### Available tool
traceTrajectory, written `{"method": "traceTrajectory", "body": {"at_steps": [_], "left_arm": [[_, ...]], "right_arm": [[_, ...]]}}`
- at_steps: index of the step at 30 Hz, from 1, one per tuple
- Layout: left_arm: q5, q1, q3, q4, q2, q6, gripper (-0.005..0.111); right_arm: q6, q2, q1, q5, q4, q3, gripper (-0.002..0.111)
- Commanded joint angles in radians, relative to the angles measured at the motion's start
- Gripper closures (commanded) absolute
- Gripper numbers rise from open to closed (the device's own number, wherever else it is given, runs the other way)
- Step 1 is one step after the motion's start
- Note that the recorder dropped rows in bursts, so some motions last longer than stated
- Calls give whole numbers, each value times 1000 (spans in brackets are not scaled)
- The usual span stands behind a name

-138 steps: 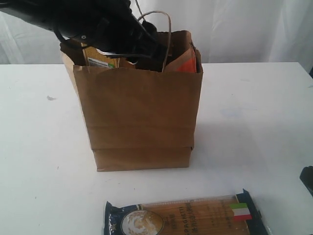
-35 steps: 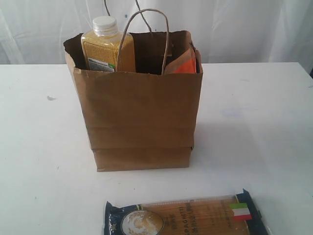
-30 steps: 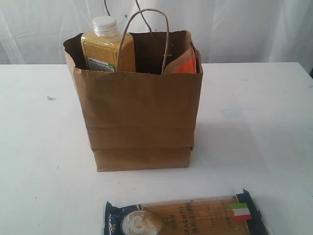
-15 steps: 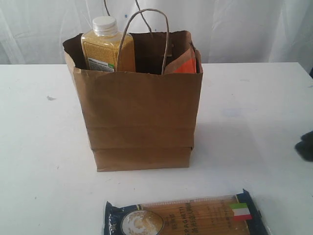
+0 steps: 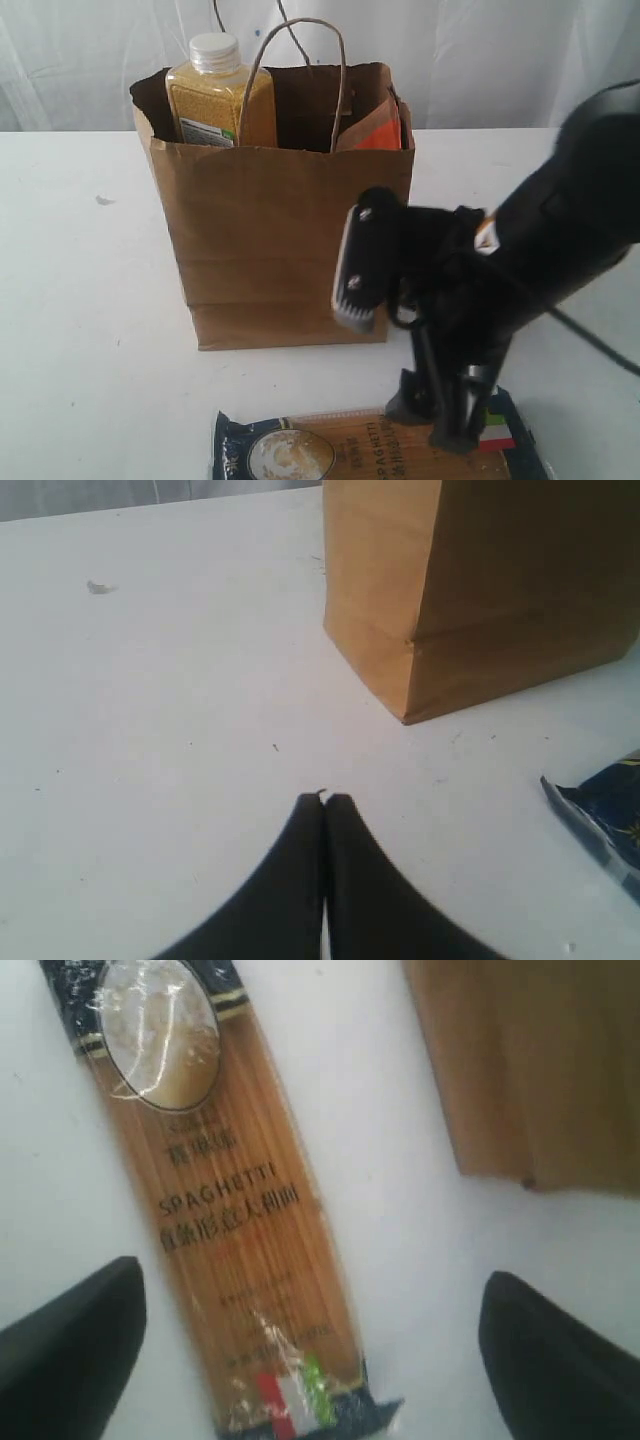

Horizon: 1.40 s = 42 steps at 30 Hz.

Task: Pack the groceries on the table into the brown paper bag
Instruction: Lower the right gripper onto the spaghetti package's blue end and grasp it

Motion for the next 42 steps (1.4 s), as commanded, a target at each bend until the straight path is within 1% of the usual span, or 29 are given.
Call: {"method": "traceTrajectory", "body": {"at_steps": [1,6,12,22,25,27,32,34,39,42], "left_arm": [[7,3,4,-7,-4,-1,107],[7,3,4,-7,-4,-1,107],[7,3,4,-7,-4,-1,107],[7,3,4,-7,-4,-1,107],[7,3,4,-7,-4,-1,107],[7,3,4,-7,-4,-1,107],[7,3,4,-7,-4,-1,107],[7,3,4,-7,-4,-1,107],[7,3,4,-7,-4,-1,107],[7,3,4,-7,-4,-1,107]], "right_arm": [[-92,127,79,-89,-3,-33,25],[-124,261,101,-87,-4,-107,26],[-213,346,161,-57,41,-174,26],[-213,438,231,-76,43,-222,26],[-213,466,250,-88,41,-224,22],[-201,486,265,-71,39,-224,19],[-193,503,299,-96,39,-224,19],[-150,529,301,-98,35,-224,19],[-124,568,301,-110,21,-224,19],[-52,583,301,-100,-22,-224,20]]}}
